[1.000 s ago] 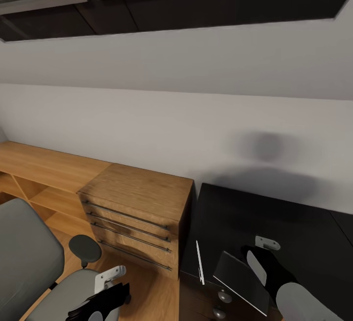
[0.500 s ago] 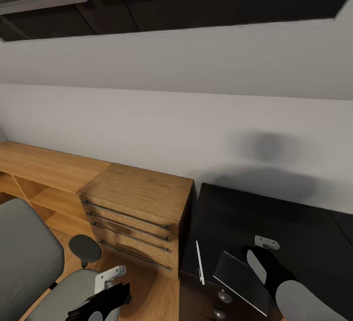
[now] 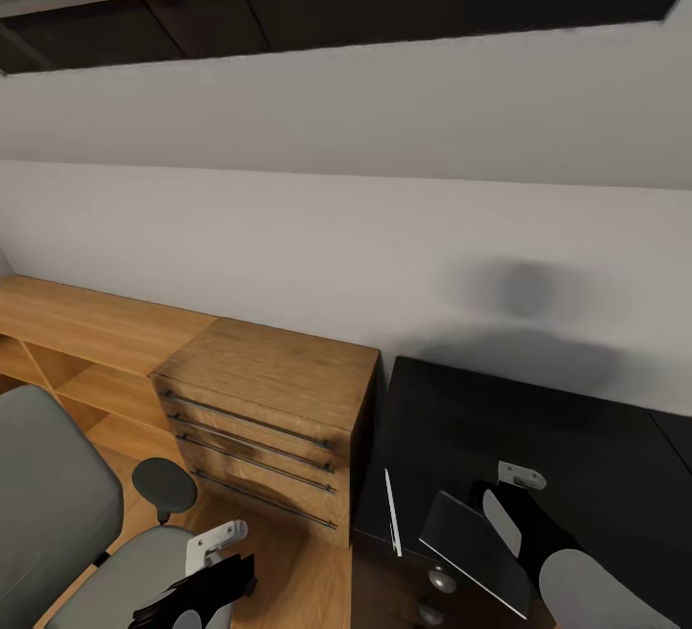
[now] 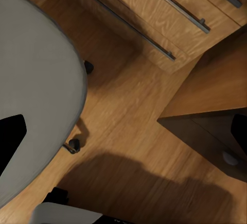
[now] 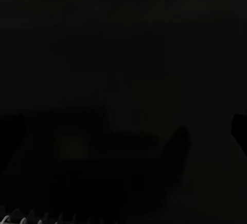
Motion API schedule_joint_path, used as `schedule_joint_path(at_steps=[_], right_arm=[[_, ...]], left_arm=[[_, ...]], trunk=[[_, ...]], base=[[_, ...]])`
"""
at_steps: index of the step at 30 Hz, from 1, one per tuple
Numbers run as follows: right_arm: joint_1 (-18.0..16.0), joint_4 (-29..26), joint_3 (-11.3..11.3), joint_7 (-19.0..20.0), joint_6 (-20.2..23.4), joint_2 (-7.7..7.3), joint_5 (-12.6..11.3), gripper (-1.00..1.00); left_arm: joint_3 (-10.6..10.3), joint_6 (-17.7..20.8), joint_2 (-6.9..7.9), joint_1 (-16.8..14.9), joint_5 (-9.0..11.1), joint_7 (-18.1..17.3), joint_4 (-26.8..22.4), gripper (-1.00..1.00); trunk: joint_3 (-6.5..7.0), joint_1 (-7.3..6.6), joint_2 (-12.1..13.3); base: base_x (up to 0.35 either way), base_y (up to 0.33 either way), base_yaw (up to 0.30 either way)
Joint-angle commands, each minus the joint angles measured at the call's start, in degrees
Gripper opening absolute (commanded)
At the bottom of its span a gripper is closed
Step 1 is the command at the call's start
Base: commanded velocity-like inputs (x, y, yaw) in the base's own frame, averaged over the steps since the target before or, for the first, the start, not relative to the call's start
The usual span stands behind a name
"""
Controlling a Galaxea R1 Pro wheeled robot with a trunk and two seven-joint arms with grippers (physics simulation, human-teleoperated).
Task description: In the bedroom, organize the workspace by keeping the computer under the desk, ensuring the monitor is on the desk, placing the keyboard on the desk next to the monitor, placing the mouse on the desk next to the keyboard, moving the folder from the swivel chair onto the desk next to the mouse, stacking the notebook on top of the folder with the pen on top of the notebook, and positioning the swivel chair next to the desk.
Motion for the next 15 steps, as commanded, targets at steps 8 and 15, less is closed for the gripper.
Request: schedule_joint_path(at_steps=[8, 15], right_arm=[[0.0, -0.1, 0.3, -0.4, 0.4, -0.02, -0.3, 1.00], [0.0, -0.1, 0.3, -0.4, 0.4, -0.02, -0.3, 1.00]], left_arm=[[0.0, 0.1, 0.00, 0.0, 0.7, 0.6, -0.1, 1.00], [0.0, 0.1, 0.00, 0.0, 0.7, 0.6, -0.1, 1.00]], trunk=[[-1.51, 1.77, -3.3], [-2.58, 3.09, -5.7]], base=[[0.000, 0.000, 0.000], [0.000, 0.000, 0.000]])
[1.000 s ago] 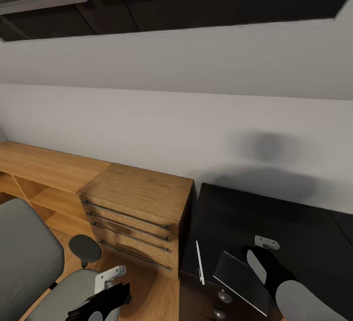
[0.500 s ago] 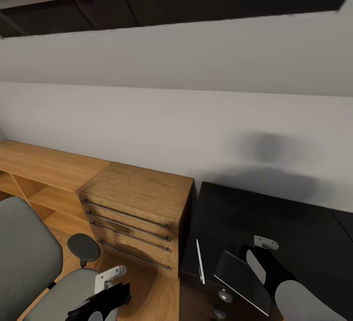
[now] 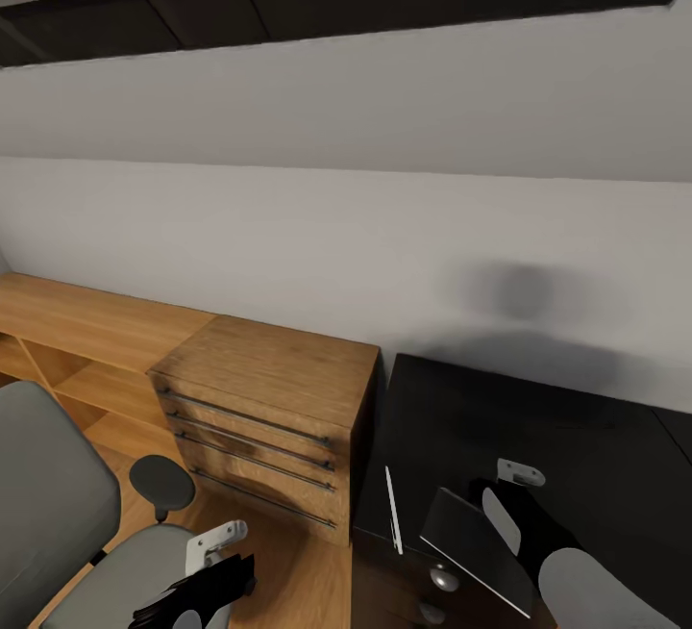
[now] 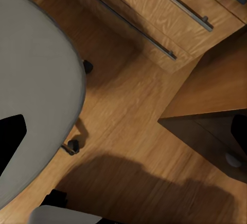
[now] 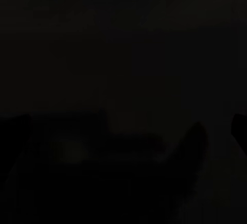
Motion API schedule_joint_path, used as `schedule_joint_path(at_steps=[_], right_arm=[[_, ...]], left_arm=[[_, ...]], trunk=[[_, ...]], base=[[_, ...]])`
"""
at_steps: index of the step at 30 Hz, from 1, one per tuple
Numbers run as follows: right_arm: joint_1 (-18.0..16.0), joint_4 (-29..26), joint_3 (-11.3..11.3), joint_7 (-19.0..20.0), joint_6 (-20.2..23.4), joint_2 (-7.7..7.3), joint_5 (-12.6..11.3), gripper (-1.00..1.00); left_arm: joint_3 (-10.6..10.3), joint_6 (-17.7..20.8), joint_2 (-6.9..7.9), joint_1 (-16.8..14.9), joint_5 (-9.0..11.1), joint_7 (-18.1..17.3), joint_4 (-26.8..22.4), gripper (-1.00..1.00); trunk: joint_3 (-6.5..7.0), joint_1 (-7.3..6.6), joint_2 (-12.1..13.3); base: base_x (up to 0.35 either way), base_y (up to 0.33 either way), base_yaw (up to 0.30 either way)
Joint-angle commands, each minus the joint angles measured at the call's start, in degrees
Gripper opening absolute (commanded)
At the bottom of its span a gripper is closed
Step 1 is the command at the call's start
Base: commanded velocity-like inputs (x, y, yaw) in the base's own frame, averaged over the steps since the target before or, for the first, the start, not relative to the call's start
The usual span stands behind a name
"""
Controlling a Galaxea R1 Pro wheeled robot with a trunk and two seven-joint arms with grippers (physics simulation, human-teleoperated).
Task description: In the bedroom, organize the workspace by keeping the computer under the desk, ensuring the monitor is on the desk, placing the keyboard on the desk next to the monitor, placing the mouse on the desk next to the keyboard, moving the folder from the swivel chair onto the desk next to the mouse, stacking the notebook on top of the folder with the pen on top of the notebook, and positioning the swivel chair next to the desk.
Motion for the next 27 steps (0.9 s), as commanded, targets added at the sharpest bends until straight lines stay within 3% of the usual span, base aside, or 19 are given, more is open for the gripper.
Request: schedule_joint_path(at_steps=[1, 10, 11, 14, 27], right_arm=[[0.0, 0.6, 0.2, -0.3, 0.5, -0.06, -0.4, 1.00], [0.0, 0.6, 0.3, -0.3, 0.5, 0.02, -0.3, 1.00], [0.0, 0.6, 0.3, -0.3, 0.5, 0.02, -0.3, 1.00], [0.0, 0.6, 0.3, -0.3, 0.5, 0.03, -0.2, 1.00], [0.0, 0.6, 0.4, -0.3, 0.5, 0.03, -0.1, 1.00]], left_arm=[[0.0, 0.1, 0.00, 0.0, 0.6, 0.6, -0.1, 1.00], [0.0, 0.1, 0.03, 0.0, 0.8, 0.5, 0.0, 1.00], [0.1, 0.1, 0.16, 0.0, 2.2, 0.5, 0.1, 1.00], [0.0, 0.1, 0.22, 0.0, 3.0, 0.5, 0.2, 1.00], [0.0, 0.1, 0.26, 0.0, 3.5, 0.5, 0.3, 1.00]], trunk=[[-0.07, 0.02, 0.0], [-0.07, 0.02, 0.0], [-0.07, 0.02, 0.0], [-0.07, 0.02, 0.0], [-0.07, 0.02, 0.0]], base=[[0.000, 0.000, 0.000], [0.000, 0.000, 0.000], [0.000, 0.000, 0.000], [-0.035, 0.000, 0.000], [-0.158, 0.000, 0.000]])
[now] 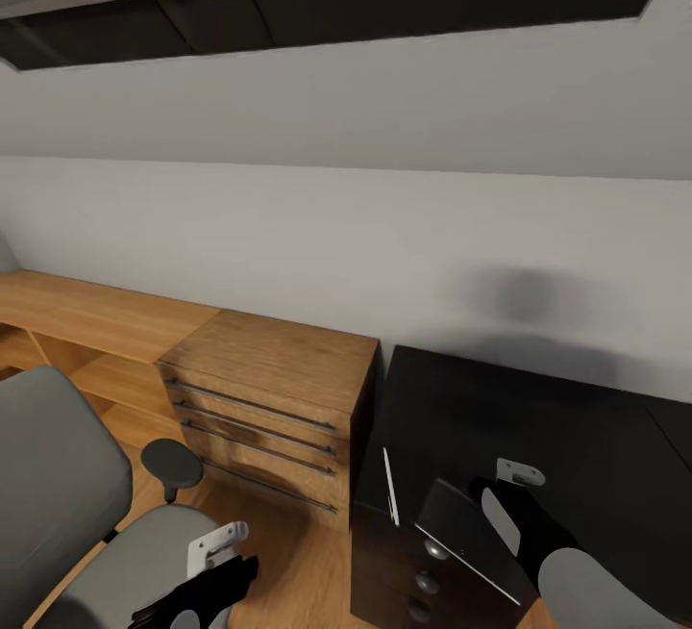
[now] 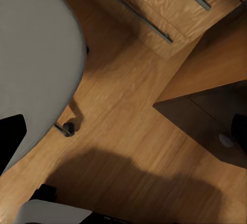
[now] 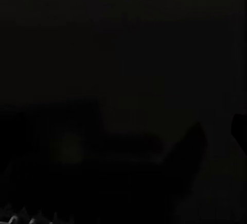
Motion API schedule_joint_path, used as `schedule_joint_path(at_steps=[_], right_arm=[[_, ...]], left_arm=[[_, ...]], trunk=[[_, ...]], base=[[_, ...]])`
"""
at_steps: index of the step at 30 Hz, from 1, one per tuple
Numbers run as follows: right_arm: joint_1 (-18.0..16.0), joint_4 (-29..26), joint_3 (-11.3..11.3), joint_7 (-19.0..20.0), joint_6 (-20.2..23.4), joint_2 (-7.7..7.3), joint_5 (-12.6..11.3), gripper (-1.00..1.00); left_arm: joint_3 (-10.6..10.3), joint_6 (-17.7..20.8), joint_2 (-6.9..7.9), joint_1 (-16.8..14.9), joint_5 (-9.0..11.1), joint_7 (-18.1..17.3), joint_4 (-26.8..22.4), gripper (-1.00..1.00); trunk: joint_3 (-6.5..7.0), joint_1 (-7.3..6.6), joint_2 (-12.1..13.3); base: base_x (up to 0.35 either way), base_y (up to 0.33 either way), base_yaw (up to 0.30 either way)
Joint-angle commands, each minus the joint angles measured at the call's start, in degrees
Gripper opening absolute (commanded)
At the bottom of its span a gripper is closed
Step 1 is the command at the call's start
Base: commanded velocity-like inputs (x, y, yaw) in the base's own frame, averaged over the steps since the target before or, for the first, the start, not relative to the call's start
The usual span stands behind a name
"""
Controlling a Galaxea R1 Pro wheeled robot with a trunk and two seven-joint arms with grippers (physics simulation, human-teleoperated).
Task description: In the bedroom, organize the workspace by keeping the computer under the desk, ensuring the monitor is on the desk, placing the keyboard on the desk next to the monitor, placing the mouse on the desk next to the keyboard, moving the folder from the swivel chair onto the desk next to the mouse, stacking the notebook on top of the folder with the pen on top of the notebook, and positioning the swivel chair next to the desk.
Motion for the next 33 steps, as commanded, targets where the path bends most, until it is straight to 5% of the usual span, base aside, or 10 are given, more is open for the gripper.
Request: schedule_joint_path(at_steps=[1, 23, 33], right_arm=[[0.0, 0.6, 0.3, -0.3, 0.8, -0.05, -0.7, 1.00], [0.0, -0.5, 0.3, -0.3, 0.3, 0.02, -0.7, 1.00], [0.1, -10.6, -0.3, -0.6, 0.3, 0.12, -1.2, 1.00]], left_arm=[[0.0, 0.1, 0.00, 0.0, 0.6, 0.6, -0.1, 1.00], [0.0, 0.1, 0.00, 0.0, 0.7, 0.6, -0.1, 1.00], [0.0, 0.1, -0.05, 0.0, 0.7, 0.6, 0.0, 1.00]], trunk=[[-0.07, 0.01, 0.0], [-0.07, 0.01, 0.0], [0.33, 0.01, 0.0]], base=[[-0.024, 0.000, 0.000], [-0.004, 0.000, 0.000], [0.000, 0.000, 0.000]])
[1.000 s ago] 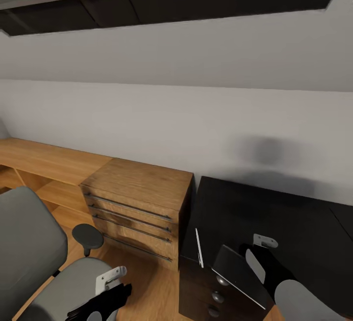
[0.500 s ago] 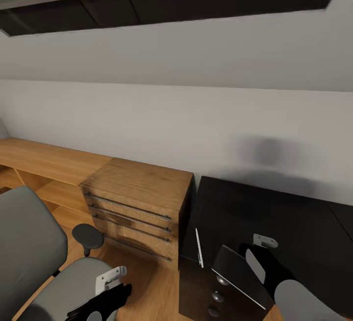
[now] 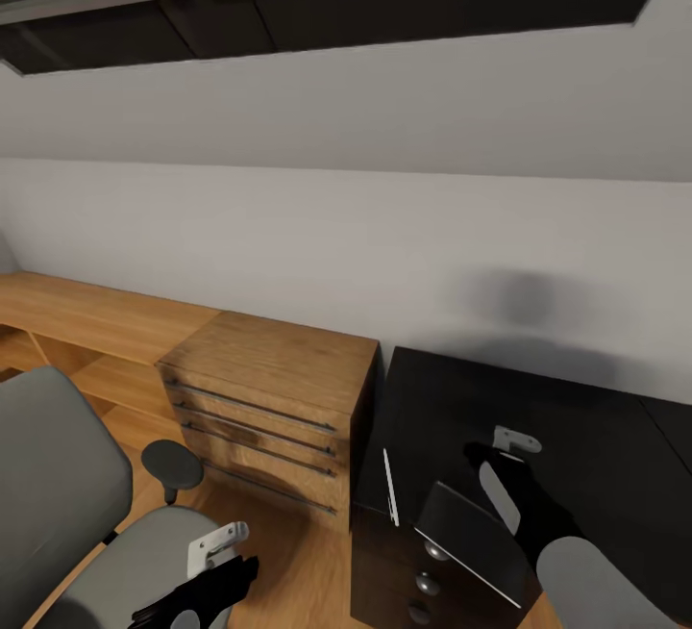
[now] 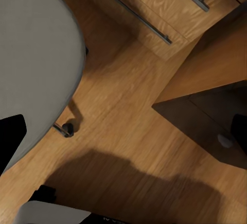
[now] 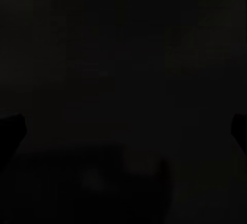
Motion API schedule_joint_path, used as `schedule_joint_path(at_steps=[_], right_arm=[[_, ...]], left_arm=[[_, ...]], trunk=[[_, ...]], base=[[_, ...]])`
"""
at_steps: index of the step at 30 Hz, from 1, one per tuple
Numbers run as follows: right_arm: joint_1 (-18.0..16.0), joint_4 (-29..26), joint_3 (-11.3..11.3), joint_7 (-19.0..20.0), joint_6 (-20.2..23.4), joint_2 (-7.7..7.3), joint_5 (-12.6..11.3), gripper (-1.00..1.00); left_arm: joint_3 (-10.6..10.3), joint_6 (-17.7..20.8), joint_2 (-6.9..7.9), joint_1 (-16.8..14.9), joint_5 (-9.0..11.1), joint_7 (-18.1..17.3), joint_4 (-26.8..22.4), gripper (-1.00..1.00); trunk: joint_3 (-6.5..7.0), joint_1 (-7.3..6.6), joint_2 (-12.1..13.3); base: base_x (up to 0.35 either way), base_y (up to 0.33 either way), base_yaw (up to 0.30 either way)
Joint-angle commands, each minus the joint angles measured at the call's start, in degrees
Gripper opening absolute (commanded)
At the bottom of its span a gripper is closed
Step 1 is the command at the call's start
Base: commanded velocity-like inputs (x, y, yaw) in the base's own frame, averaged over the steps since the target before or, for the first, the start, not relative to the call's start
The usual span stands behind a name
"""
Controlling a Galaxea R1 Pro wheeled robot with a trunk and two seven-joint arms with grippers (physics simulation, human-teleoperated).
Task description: In the bedroom, organize the workspace by keeping the computer under the desk, ensuring the monitor is on the desk, placing the keyboard on the desk next to the monitor, placing the mouse on the desk next to the keyboard, moving the folder from the swivel chair onto the desk next to the mouse, stacking the notebook on top of the folder with the pen on top of the notebook, and positioning the swivel chair next to the desk.
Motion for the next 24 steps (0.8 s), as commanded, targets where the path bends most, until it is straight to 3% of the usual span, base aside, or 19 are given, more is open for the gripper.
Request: schedule_joint_path(at_steps=[1, 8, 12, 18, 24], right_arm=[[0.0, -0.3, 0.3, -0.4, 0.3, -0.05, -0.4, 1.00], [0.5, -6.4, 0.2, -0.6, 0.8, 0.00, -0.4, 1.00], [5.3, -17.6, 0.2, -1.0, 5.1, 0.67, -0.9, 1.00], [11.1, -28.4, 0.2, -1.1, 8.7, 0.75, -5.4, 1.00], [12.7, -31.3, 0.2, -1.1, 10.1, 0.83, -6.9, 1.00]], left_arm=[[0.0, 0.1, -0.01, 0.0, 0.6, 0.6, -0.1, 1.00], [0.0, 0.0, 0.01, 0.0, 0.6, 0.6, 0.1, 1.00], [0.0, 0.0, 0.01, 0.0, 0.6, 0.6, 0.3, 1.00], [0.0, 0.0, 0.02, 0.0, 0.6, 0.6, 0.4, 1.00], [0.0, 0.0, -0.02, 0.0, 0.6, 0.6, 0.4, 1.00]], trunk=[[0.03, 0.01, 0.0], [0.65, 0.01, 0.0], [0.83, 0.01, 0.0], [0.87, 0.01, 0.0], [0.88, 0.01, 0.0]], base=[[0.000, 0.000, 0.000], [0.000, 0.000, 0.000], [-0.159, 0.000, 0.000], [-0.306, 0.000, 0.000], [-0.332, 0.000, 0.000]])
